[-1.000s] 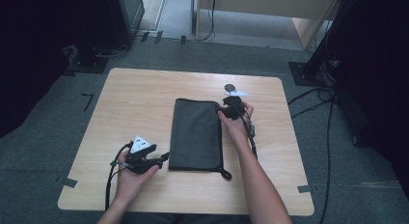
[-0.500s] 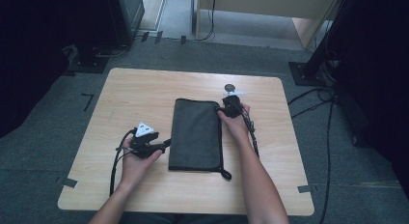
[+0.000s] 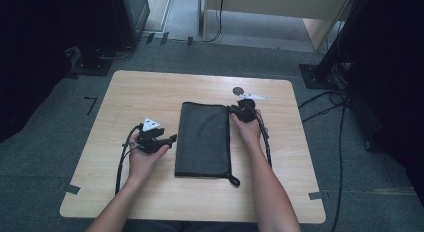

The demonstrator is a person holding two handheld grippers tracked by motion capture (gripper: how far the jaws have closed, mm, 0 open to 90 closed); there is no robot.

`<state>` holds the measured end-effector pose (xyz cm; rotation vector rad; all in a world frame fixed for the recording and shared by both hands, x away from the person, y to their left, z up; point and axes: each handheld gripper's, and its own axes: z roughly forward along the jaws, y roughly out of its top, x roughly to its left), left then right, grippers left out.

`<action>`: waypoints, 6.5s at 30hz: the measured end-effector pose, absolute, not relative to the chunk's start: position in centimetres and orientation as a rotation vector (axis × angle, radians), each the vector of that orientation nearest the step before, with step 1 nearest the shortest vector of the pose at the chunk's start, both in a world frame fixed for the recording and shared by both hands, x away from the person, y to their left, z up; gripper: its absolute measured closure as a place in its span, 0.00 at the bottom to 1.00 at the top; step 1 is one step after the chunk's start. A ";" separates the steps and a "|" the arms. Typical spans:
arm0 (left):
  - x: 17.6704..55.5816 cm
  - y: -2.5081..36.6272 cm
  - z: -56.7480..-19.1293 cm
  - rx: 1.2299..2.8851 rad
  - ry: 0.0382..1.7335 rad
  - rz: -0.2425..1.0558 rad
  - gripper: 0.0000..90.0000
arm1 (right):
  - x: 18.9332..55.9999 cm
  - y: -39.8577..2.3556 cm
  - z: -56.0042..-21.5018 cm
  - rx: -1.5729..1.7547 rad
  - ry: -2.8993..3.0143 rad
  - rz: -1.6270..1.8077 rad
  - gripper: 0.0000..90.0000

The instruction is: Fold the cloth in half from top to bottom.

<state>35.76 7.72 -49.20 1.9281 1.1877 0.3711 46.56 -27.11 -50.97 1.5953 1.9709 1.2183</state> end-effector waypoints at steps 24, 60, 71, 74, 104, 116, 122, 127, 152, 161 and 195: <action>47.1 3.5 -50.5 1.835 1.289 0.440 0.53 | 46.5 -24.7 -51.8 1.574 2.049 1.083 0.84; 32.0 6.6 -47.3 1.878 0.818 0.381 0.98 | 30.6 -26.4 -47.9 1.064 2.138 1.238 0.93; 28.0 7.3 -51.0 1.999 0.842 0.313 0.78 | 26.9 -27.1 -50.1 1.119 2.292 1.204 0.69; 28.0 8.0 -50.4 1.927 0.875 0.297 0.64 | 26.6 -28.1 -48.7 1.158 2.242 1.288 0.64; 27.4 9.2 -50.0 1.984 0.702 0.144 0.67 | 25.7 -28.2 -49.3 0.979 2.426 1.245 0.74; 25.8 5.5 -50.7 2.129 0.706 0.447 0.81 | 25.9 -25.3 -49.5 1.154 2.287 1.227 0.68; 25.2 6.2 -51.2 2.218 0.587 0.444 0.92 | 25.5 -25.6 -50.7 1.196 2.354 1.147 0.73; 25.4 6.8 -50.8 2.206 0.566 0.391 0.80 | 25.4 -25.9 -50.6 1.203 2.363 1.119 0.70; 25.1 5.4 -51.6 2.196 0.623 0.434 0.90 | 24.6 -23.4 -51.4 1.252 2.229 1.078 0.72; 24.9 6.2 -51.6 2.199 0.586 0.390 0.80 | 24.2 -23.5 -51.5 1.231 2.227 1.078 0.71; 25.5 20.1 -51.2 1.947 1.242 0.433 0.35 | 28.5 -16.3 -52.0 1.324 2.122 0.974 0.26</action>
